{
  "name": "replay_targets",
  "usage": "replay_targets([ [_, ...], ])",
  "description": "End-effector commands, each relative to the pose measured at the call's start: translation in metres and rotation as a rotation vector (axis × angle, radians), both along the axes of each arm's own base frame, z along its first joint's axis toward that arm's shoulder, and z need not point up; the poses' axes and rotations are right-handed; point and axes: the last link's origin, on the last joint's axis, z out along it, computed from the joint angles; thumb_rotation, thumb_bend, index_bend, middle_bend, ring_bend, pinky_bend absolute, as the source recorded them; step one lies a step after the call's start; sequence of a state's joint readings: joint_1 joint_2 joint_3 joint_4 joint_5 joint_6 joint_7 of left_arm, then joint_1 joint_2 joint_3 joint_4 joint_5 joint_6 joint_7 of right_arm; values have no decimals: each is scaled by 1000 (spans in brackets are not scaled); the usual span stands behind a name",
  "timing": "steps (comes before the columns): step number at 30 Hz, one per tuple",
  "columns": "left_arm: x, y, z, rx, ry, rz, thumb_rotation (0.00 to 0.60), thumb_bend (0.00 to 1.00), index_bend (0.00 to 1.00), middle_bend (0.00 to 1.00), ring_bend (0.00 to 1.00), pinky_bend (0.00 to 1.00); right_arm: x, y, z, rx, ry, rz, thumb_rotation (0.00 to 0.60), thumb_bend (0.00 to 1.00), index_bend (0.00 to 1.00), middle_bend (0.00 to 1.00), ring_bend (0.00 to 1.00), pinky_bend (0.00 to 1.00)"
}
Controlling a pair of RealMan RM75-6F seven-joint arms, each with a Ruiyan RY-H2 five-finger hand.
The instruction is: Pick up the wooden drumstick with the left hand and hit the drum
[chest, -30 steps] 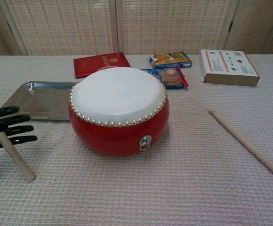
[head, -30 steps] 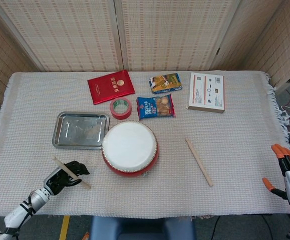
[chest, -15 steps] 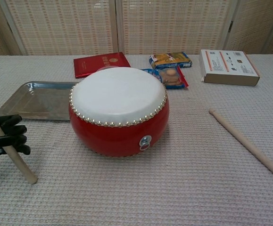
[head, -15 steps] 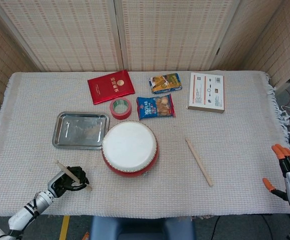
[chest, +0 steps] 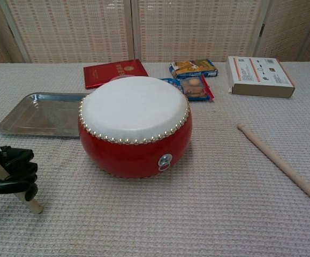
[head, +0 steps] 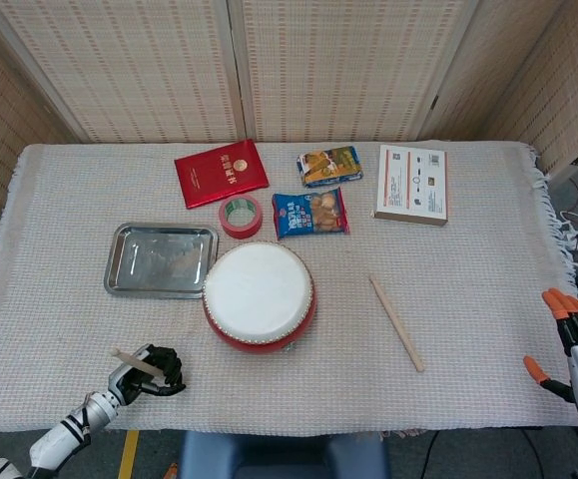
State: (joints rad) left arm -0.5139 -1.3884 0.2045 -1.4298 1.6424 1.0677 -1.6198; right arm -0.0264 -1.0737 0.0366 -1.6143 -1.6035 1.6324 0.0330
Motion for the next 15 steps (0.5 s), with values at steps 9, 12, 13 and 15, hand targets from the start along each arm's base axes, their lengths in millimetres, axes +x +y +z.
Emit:
replay_targets([
  [9,3,-5,-16,0,45,-10,600,190,822,808,704,584,0,1,0,-2,-2,-3,600,229,10,65,0,0],
  [12,4,-7,-20,-1,53,-10,600,191,835,821,718,590,0,1,1,-4,-2,-3,600,229,10,65,0,0],
  [13,4,-7,-20,1,54,-9,600,190,839,826,722,592,0,2,1,-5,-2,-3,600,229,10,65,0,0],
  [15,4,-8,-23,1,57,-6,600,190,850,839,732,596,0,2,1,-6,-2,-3,600,230,10,65,0,0],
])
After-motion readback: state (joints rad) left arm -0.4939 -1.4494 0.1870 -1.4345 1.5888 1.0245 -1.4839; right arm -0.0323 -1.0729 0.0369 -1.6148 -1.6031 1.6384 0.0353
